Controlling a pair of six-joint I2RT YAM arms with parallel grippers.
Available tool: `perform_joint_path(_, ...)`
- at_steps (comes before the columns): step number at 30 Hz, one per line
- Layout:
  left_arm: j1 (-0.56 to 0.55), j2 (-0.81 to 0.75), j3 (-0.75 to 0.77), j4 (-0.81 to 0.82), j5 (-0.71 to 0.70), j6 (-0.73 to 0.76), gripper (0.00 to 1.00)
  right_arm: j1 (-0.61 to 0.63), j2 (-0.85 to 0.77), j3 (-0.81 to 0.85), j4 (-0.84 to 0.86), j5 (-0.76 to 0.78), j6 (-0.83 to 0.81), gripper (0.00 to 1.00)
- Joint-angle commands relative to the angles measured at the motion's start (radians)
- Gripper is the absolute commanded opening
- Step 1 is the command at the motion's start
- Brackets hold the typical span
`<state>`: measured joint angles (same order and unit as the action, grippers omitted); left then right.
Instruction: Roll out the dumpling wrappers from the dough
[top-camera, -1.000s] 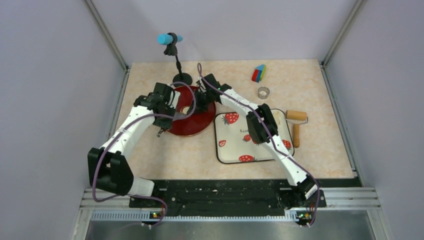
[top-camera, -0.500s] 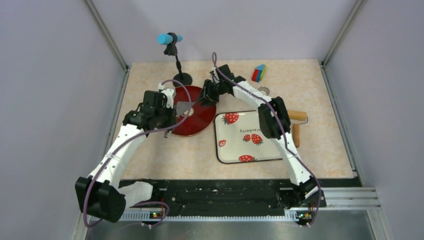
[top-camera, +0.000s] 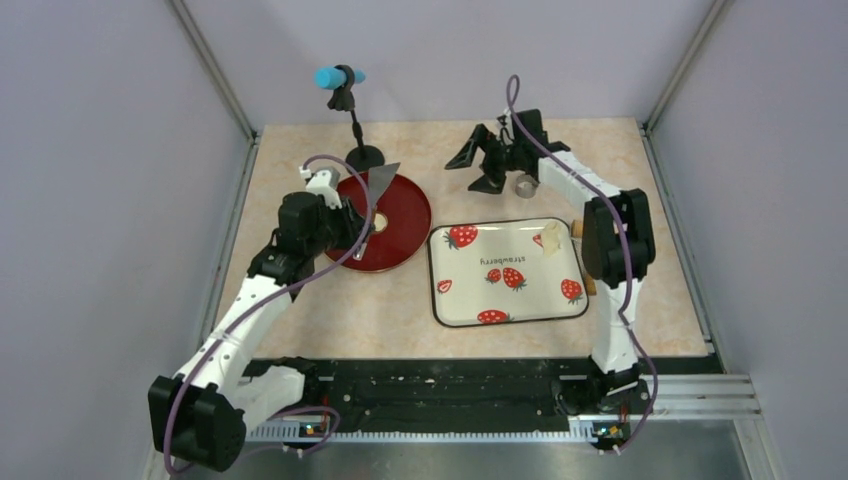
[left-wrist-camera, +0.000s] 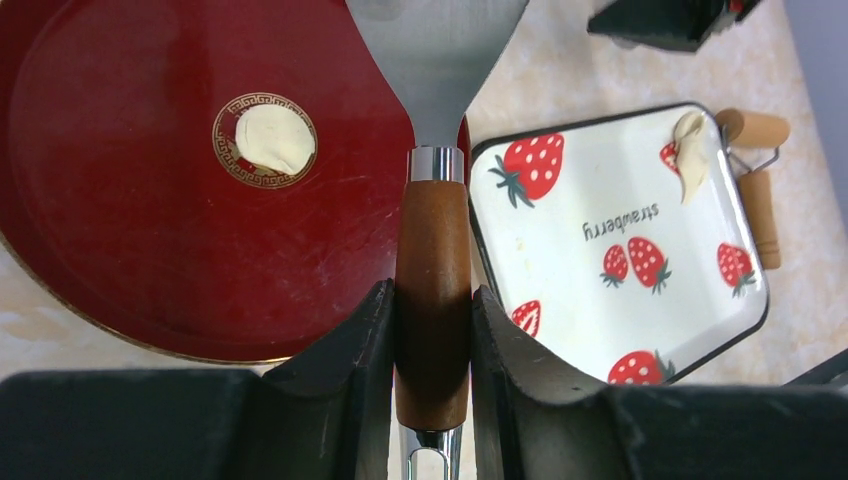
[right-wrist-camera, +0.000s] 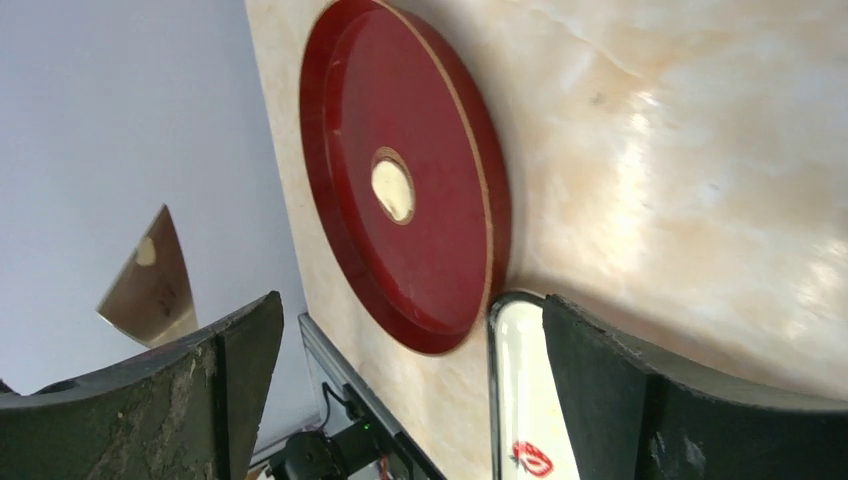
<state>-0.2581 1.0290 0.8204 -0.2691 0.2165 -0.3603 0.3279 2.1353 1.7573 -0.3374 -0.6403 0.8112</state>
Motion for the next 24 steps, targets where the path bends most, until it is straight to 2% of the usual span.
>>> perform_joint_path(1, -0.003, -0.058, -0.046, 0.179, -0.065, -0.126, 0.00, -0.052, -0.119, -0.132, 0.094, -0.012, -0.020, 0.99)
perform_joint_path(8, 0.004, -0.091, -0.072, 0.086, -0.276, -0.215, 0.00, -0.096, -0.176, -0.241, 0.107, -0.022, -0.040, 0.99)
perform_joint_path(13, 0.041, -0.079, -0.058, 0.003, -0.330, -0.222, 0.00, -0.108, -0.194, -0.286, 0.101, -0.024, -0.056, 0.99)
perform_joint_path(18, 0.136, -0.065, -0.057, -0.070, -0.353, -0.256, 0.00, -0.133, -0.210, -0.308, 0.054, -0.014, -0.092, 0.99)
perform_joint_path(24, 0.323, -0.060, -0.083, -0.157, -0.364, -0.264, 0.00, -0.200, -0.287, -0.415, 0.000, 0.006, -0.159, 0.99)
